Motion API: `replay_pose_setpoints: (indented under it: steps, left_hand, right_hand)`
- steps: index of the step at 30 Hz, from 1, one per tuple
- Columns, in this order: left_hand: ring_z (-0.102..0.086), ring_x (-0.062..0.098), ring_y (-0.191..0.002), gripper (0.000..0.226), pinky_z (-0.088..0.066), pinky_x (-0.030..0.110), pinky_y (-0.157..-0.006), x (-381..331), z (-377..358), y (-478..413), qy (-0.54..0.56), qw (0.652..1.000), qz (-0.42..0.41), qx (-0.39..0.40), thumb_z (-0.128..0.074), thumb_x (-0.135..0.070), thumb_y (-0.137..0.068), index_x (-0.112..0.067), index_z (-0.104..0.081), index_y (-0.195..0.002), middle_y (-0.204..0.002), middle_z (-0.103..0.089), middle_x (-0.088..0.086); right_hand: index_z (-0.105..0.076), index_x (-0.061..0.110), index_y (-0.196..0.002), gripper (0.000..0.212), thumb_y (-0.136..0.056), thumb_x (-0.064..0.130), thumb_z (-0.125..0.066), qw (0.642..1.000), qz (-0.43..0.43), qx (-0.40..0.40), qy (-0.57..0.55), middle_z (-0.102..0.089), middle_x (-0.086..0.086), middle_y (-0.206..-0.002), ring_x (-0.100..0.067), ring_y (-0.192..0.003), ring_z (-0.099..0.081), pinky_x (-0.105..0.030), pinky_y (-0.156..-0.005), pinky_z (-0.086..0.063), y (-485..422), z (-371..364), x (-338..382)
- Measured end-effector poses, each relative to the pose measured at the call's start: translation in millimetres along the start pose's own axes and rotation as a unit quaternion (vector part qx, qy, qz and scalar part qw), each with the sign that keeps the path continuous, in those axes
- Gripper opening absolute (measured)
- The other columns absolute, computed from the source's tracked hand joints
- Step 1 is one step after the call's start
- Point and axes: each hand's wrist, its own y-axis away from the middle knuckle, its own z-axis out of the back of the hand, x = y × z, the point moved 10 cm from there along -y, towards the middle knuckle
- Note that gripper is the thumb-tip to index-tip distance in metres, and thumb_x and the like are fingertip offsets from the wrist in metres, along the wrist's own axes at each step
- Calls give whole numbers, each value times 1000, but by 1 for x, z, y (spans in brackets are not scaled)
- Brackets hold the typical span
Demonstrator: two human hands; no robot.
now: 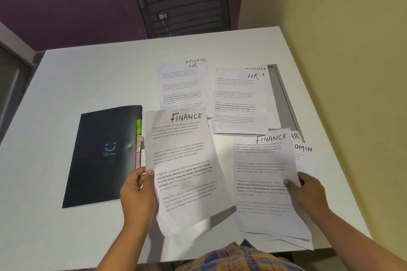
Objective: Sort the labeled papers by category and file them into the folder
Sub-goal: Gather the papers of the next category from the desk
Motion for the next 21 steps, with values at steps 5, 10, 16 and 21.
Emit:
replay_pose_setpoints:
  steps: [5,10,16,21]
  left_hand:
    - [-65,23,-89,18,-53,36,-78,-6,-12,0,12,1000,9,15,-51,-8,-101,-24,-61,-102,-101,-70,2]
    - [-63,20,-79,20,-52,30,-69,-8,-21,-1,6,1000,19,19,-51,-8,-101,-24,-62,-100,-100,-70,8]
    - [-69,27,-94,18,-57,33,-79,-7,-41,-1,21,997,41,53,-50,-7,-101,-17,-63,-108,-103,-73,7]
    - [-71,22,-80,17,-58,26,-64,-8,-63,7,65,987,88,116,-50,-7,-101,-12,-63,-111,-101,-76,9]
  right_hand:
    - [-71,15,-93,10,-96,17,-62,991,25,-45,-126,-73,-1,-86,-21,-76,-68,-30,-62,-50,15,40,21]
    - [-71,17,-97,8,-96,19,-64,966,19,-42,-255,-75,-9,-93,-36,-88,-72,-49,-79,-58,15,67,33]
    - [-70,12,-113,40,-79,33,-71,926,20,71,-371,-76,-16,-108,-39,-97,-72,-56,-90,-54,22,46,73]
    - [-69,10,-114,56,-72,45,-82,923,46,130,-359,-77,-11,-105,-34,-96,-74,-48,-85,-59,28,5,109]
